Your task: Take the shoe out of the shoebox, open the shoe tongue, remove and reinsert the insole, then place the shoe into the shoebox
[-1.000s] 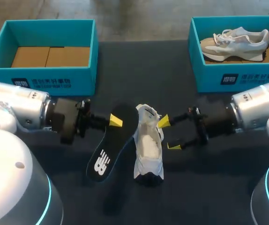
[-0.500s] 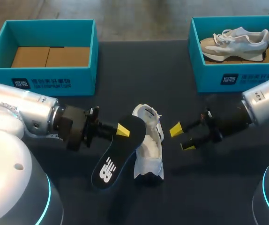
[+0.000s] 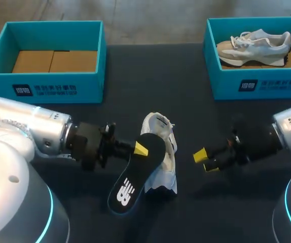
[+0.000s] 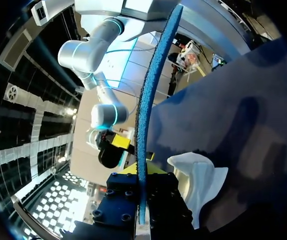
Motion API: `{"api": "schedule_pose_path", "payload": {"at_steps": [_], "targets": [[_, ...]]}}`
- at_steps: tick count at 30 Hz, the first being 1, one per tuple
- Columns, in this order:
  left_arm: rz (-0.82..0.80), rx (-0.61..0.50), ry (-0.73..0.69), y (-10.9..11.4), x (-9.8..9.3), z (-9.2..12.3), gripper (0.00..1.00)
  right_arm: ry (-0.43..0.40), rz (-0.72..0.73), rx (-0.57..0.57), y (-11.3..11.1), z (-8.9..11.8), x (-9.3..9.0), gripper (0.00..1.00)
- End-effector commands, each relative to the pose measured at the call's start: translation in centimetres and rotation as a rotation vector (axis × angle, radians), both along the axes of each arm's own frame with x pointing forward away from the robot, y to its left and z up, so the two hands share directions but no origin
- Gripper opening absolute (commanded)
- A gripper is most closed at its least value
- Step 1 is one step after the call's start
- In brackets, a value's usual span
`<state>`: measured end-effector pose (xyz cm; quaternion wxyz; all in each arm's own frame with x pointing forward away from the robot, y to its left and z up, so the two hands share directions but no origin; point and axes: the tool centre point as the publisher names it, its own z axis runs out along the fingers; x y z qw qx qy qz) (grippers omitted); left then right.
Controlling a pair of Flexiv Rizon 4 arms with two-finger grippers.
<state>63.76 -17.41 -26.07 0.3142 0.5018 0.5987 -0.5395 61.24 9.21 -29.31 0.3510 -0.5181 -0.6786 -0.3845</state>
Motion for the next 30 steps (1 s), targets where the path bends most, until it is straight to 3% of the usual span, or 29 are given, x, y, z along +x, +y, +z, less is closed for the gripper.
{"api": "schedule_pose_path", "payload": {"at_steps": [1,12,19,30], "targets": [[0.016,-0.003,-0.004,-0.3,-0.5,0.0,0.0,-0.008,-0.016,-0.001,-0.1,0.2,-0.6,1.0],[0.023,0.023,-0.026,-0.3,-0.6,0.2,0.0,-0.008,-0.016,-0.001,-0.1,0.2,-0.6,1.0],[0.028,0.016,0.04,-0.7,-0.7,-0.6,0.0,-0.251,0.105,-0.014,-0.5,-0.8,-0.7,1.0],[0.032,0.01,0.168,-0.7,-0.3,-1.7,0.0,-0.431,0.127,-0.123,-1.1,-3.1,-1.3,1.0]]}}
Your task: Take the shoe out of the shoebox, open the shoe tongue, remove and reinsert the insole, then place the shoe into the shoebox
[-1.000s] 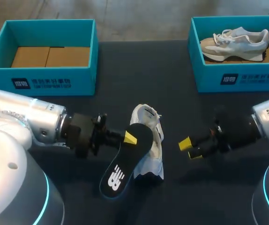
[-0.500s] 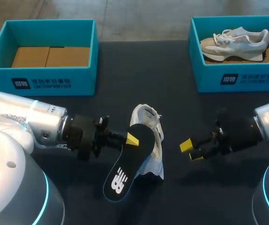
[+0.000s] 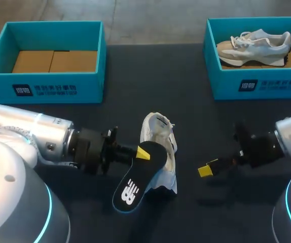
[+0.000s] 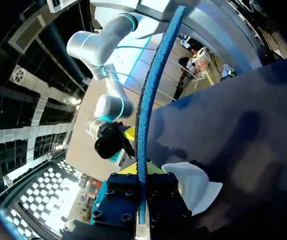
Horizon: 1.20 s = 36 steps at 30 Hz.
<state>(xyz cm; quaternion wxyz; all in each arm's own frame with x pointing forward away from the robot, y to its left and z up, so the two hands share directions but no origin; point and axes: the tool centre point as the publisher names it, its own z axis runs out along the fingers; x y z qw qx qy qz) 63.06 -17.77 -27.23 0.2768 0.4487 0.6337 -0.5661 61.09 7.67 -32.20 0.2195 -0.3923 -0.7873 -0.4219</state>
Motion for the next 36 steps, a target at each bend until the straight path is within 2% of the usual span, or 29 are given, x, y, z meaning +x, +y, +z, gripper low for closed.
{"api": "schedule_pose_path", "payload": {"at_steps": [1,4,18,26,36], "targets": [[-0.012,-0.003,0.028,-0.4,0.4,-0.7,0.0,-0.052,-0.031,-0.038,0.5,-0.3,-1.2,1.0],[-0.02,0.004,0.039,-0.5,0.3,-0.9,0.0,-0.066,-0.041,-0.086,0.6,-0.9,-1.5,1.0],[-0.02,0.019,0.04,-0.6,0.2,-0.9,0.0,-0.066,-0.041,-0.086,0.6,-0.9,-1.5,1.0],[-0.003,0.018,0.088,-0.8,-0.1,-1.5,0.0,-0.196,-0.012,-0.146,0.8,-3.2,-1.8,1.0],[-0.004,0.027,0.114,-0.8,-0.2,-1.6,0.0,-0.249,-0.02,-0.219,2.0,-4.0,-1.2,1.0]]}}
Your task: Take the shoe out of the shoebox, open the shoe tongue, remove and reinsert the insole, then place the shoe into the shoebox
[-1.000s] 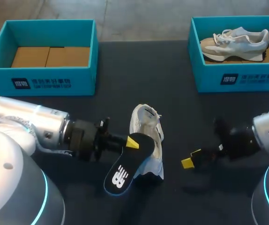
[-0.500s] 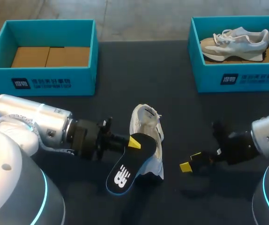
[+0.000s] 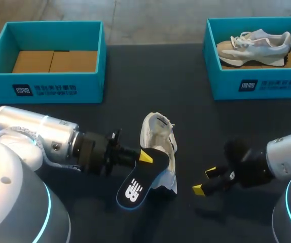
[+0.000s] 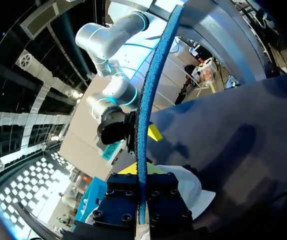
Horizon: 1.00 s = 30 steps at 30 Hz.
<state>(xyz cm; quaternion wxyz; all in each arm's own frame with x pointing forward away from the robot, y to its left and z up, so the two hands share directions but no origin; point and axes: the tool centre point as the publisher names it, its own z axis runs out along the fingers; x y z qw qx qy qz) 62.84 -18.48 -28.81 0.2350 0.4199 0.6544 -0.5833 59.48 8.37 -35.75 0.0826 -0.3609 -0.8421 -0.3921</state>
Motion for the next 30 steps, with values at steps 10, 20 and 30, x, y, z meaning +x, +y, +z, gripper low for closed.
{"api": "schedule_pose_path", "payload": {"at_steps": [10,20,30], "targets": [[0.003,-0.012,0.043,-0.1,0.0,-0.3,0.0,-0.036,-0.043,-0.076,2.3,-1.5,0.6,1.0],[-0.011,-0.024,0.069,-0.4,-0.6,-0.5,0.0,-0.094,-0.08,-0.107,3.4,-2.3,0.5,1.0],[-0.034,-0.026,0.058,-0.9,-0.7,-0.5,0.0,-0.091,-0.1,-0.147,3.7,-2.5,0.4,1.0]]}}
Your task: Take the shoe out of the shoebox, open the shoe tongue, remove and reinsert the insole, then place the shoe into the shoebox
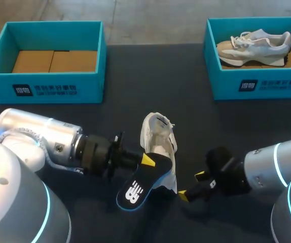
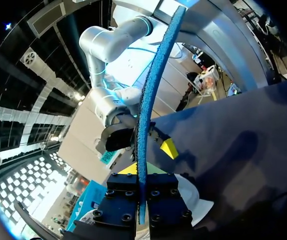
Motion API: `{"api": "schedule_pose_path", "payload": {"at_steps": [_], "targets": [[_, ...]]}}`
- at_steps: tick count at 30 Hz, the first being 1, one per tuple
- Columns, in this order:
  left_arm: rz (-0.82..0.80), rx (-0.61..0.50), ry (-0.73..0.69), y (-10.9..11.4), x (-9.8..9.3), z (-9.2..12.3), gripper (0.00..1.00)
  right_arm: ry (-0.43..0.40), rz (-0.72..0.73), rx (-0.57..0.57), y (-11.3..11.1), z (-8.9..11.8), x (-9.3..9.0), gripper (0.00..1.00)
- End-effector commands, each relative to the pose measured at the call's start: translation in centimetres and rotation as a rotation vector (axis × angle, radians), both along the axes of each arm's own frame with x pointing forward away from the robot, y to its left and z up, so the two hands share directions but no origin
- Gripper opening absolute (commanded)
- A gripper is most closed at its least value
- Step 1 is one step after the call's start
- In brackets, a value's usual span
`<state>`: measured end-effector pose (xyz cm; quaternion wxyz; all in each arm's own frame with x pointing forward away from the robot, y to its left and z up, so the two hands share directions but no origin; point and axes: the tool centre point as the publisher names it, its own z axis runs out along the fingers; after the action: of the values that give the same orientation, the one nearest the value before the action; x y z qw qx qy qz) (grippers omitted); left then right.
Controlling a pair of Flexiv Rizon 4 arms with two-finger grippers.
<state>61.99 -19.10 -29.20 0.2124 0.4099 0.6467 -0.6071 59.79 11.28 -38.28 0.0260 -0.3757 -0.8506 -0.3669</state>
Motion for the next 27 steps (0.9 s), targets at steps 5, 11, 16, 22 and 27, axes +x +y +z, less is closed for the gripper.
{"api": "schedule_pose_path", "payload": {"at_steps": [5,11,16,22,27], "targets": [[-0.003,0.0,0.0,-0.23,0.17,-0.13,0.0,-0.025,-0.042,-0.053,0.74,0.01,0.08,1.0],[-0.012,0.002,0.011,-0.51,0.27,-0.37,0.0,-0.025,-0.042,-0.053,0.74,0.01,0.08,1.0],[0.002,0.003,0.037,-0.67,0.34,-0.31,0.0,-0.025,-0.042,-0.053,0.74,0.01,0.08,1.0],[0.004,0.002,0.04,-0.48,0.05,-0.14,0.0,-0.023,-0.029,-0.063,0.85,0.15,0.16,1.0],[0.006,0.003,0.046,-0.44,-0.2,-0.38,0.0,-0.003,0.007,-0.085,1.14,0.48,0.48,1.0]]}}
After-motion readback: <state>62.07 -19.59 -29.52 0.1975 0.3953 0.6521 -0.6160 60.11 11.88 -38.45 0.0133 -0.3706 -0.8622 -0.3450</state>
